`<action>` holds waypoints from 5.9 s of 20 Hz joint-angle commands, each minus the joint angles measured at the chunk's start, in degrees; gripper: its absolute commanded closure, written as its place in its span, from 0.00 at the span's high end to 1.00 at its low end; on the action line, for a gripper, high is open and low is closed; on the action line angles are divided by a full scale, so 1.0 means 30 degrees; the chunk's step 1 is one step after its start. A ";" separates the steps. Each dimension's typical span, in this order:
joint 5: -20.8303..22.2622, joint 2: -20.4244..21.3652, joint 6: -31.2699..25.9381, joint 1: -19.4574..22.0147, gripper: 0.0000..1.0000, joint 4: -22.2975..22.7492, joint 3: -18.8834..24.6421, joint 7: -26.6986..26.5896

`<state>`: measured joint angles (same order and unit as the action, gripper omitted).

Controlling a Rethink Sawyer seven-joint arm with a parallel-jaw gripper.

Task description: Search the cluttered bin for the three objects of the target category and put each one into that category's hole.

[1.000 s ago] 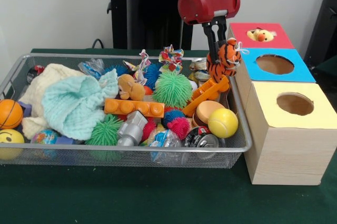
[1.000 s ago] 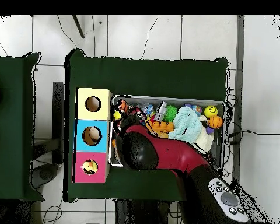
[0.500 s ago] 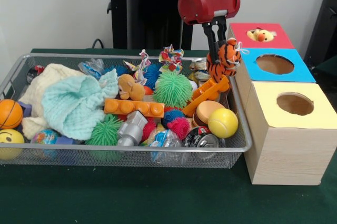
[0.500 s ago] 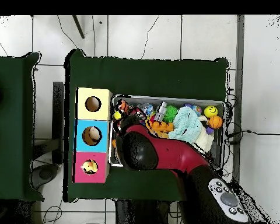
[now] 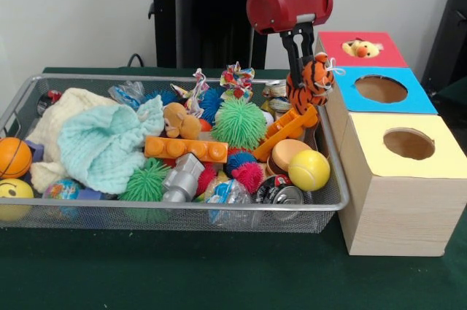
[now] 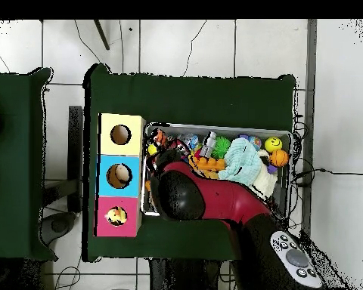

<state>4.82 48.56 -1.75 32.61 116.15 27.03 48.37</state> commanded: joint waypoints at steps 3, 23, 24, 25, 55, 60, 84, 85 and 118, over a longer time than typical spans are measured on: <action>-0.0493 -0.0308 -0.1297 0.0176 0.00 0.0540 0.0379 0.4561; -0.0387 0.0407 -0.3194 0.0358 0.00 0.2158 0.0803 0.3920; -0.0582 0.0549 -0.3621 0.0386 0.00 0.2444 0.0966 0.3959; -0.0653 0.0625 -0.3800 0.0371 0.00 0.2608 0.1011 0.3976; -0.3370 0.2152 -0.3266 -0.1475 0.00 0.5153 0.1823 0.5405; -0.3664 0.1585 -0.2720 -0.1994 0.00 0.5245 0.1661 0.5638; -0.4678 -0.0561 -0.2675 -0.2484 0.00 0.6370 0.1483 0.6435; -0.4794 -0.0520 -0.2733 -0.2506 0.00 0.6442 0.1515 0.6459; -0.1677 -0.3406 0.4258 -0.4872 0.00 0.3522 -0.1210 0.3791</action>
<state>-2.38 41.81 6.43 19.83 136.04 25.81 48.56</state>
